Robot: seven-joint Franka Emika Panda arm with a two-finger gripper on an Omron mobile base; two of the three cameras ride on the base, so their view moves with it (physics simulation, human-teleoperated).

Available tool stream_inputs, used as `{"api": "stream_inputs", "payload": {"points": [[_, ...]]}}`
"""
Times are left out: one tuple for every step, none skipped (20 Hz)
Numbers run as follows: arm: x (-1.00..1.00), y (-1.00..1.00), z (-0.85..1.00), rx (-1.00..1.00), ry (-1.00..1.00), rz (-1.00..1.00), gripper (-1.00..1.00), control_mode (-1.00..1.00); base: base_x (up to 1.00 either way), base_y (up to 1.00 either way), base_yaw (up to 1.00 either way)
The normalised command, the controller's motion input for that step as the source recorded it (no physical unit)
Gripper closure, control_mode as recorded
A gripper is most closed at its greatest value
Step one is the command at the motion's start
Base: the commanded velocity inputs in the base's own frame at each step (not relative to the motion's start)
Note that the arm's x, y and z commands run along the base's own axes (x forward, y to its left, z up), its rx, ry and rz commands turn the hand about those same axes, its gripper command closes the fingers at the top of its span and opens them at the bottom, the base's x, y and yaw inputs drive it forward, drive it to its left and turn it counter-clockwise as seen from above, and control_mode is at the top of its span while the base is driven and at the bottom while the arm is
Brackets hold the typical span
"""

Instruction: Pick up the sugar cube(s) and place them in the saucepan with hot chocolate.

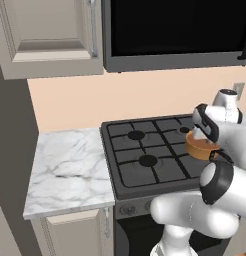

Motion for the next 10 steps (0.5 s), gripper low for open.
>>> {"api": "stream_inputs", "payload": {"points": [[0.3, -0.04, -0.04, 0.07, 0.12, 0.03, 1.0, -1.0, 0.0, 0.0, 0.0], [0.29, -0.05, 0.0, 0.07, 0.12, 0.04, 1.0, -1.0, 0.0, 0.0, 0.0], [0.24, -0.07, 0.0, 0.07, 0.11, 0.04, 1.0, -1.0, 0.0, 0.0, 0.0], [0.24, -0.1, 0.0, 0.06, 0.11, 0.04, 1.0, -1.0, 0.0, 0.0, 0.0], [0.31, -0.17, 0.0, 0.05, 0.09, 0.05, 1.0, -1.0, 0.0, 0.0, 0.0], [0.33, -0.23, 0.0, 0.05, 0.09, 0.05, 1.0, -1.0, 0.0, 0.0, 0.0], [0.36, -0.32, 0.0, 0.07, 0.08, 0.06, 1.0, -1.0, 0.0, 0.0, 0.0], [0.35, -0.34, -0.04, 0.06, 0.07, 0.07, 1.0, -1.0, 0.0, 0.0, 0.0], [0.27, -0.3, -0.09, 0.05, 0.01, 0.07, 1.0, -1.0, 0.0, 0.0, 0.0], [0.24, -0.28, -0.08, 0.05, 0.0, 0.06, 1.0, -1.0, 0.0, 0.0, 0.0]]}}
